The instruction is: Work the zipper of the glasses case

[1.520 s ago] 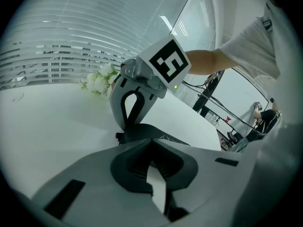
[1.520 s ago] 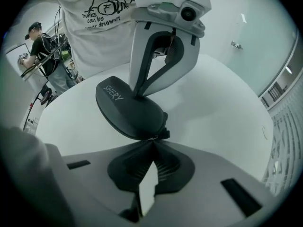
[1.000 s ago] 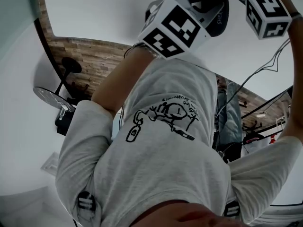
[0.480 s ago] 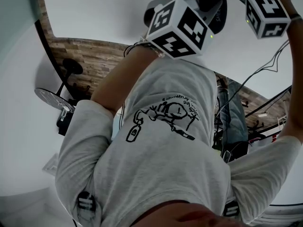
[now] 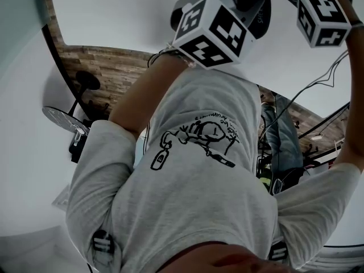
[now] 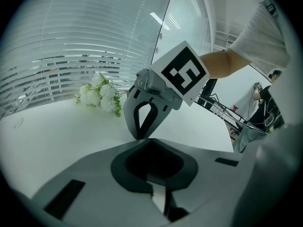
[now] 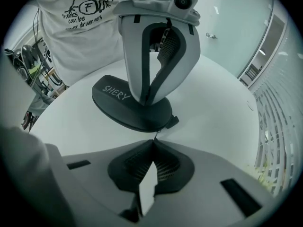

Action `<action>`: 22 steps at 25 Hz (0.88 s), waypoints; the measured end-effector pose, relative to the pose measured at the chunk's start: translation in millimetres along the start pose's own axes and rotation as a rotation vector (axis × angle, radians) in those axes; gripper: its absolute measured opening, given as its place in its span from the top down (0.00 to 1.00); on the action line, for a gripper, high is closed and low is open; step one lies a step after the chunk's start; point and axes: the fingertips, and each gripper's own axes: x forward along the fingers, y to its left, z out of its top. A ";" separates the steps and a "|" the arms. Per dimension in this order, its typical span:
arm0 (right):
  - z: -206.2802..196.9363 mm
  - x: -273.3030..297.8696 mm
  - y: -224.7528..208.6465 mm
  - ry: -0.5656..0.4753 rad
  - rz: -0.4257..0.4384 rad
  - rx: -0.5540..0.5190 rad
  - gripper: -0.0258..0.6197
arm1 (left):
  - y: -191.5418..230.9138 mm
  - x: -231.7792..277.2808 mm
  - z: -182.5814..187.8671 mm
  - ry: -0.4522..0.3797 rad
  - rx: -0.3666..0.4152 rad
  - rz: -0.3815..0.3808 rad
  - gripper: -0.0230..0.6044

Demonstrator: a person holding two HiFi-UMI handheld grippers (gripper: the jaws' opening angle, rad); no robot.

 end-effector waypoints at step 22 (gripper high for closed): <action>-5.1 -3.6 17.3 -0.051 -0.066 0.207 0.95 | 1.6 0.9 1.8 -0.001 0.007 0.009 0.93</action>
